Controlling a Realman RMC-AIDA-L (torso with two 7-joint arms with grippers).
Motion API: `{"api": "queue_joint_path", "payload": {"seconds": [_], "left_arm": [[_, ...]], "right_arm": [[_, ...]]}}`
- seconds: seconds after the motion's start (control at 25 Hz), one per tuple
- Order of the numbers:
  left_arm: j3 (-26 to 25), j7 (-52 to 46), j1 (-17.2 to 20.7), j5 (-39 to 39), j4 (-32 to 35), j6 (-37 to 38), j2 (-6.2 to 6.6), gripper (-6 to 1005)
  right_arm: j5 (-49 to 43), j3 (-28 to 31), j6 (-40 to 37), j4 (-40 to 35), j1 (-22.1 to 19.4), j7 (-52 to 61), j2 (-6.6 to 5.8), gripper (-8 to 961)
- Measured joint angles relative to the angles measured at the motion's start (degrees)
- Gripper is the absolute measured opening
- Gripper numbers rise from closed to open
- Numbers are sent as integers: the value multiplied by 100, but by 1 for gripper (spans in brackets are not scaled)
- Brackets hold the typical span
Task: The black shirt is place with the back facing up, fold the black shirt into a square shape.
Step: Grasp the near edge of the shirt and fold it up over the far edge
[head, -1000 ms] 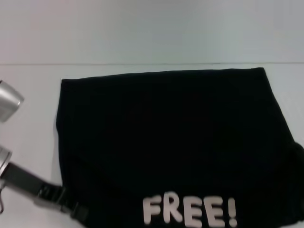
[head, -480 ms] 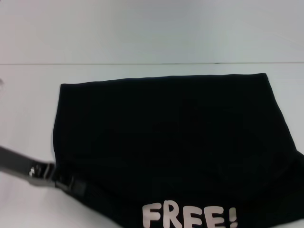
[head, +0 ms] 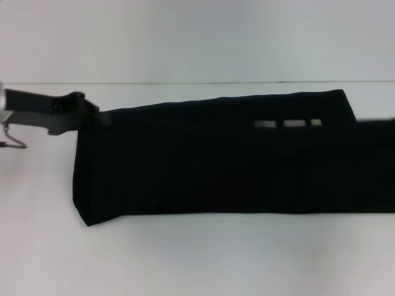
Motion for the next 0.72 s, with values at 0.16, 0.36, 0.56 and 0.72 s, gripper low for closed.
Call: {"api": "queue_joint_path", "payload": {"seconds": [0.16, 0.36, 0.56, 0.72], "left_arm": [[553, -222, -135, 14, -394, -1218, -101, 1], [1030, -408, -166, 27, -438, -2037, -309, 1], [1122, -441, -213, 20, -432, -2685, -388, 1], [1126, -408, -244, 5, -430, -3049, -413, 1]], "right_arm": [[-67, -306, 1226, 876, 461, -49, 23, 51], [-75, -898, 2452, 1174, 752, 3, 360, 52], [-79, -1294, 3389, 1289, 921, 33, 538, 52], [-79, -1605, 3891, 1341, 1002, 34, 605, 52]]}}
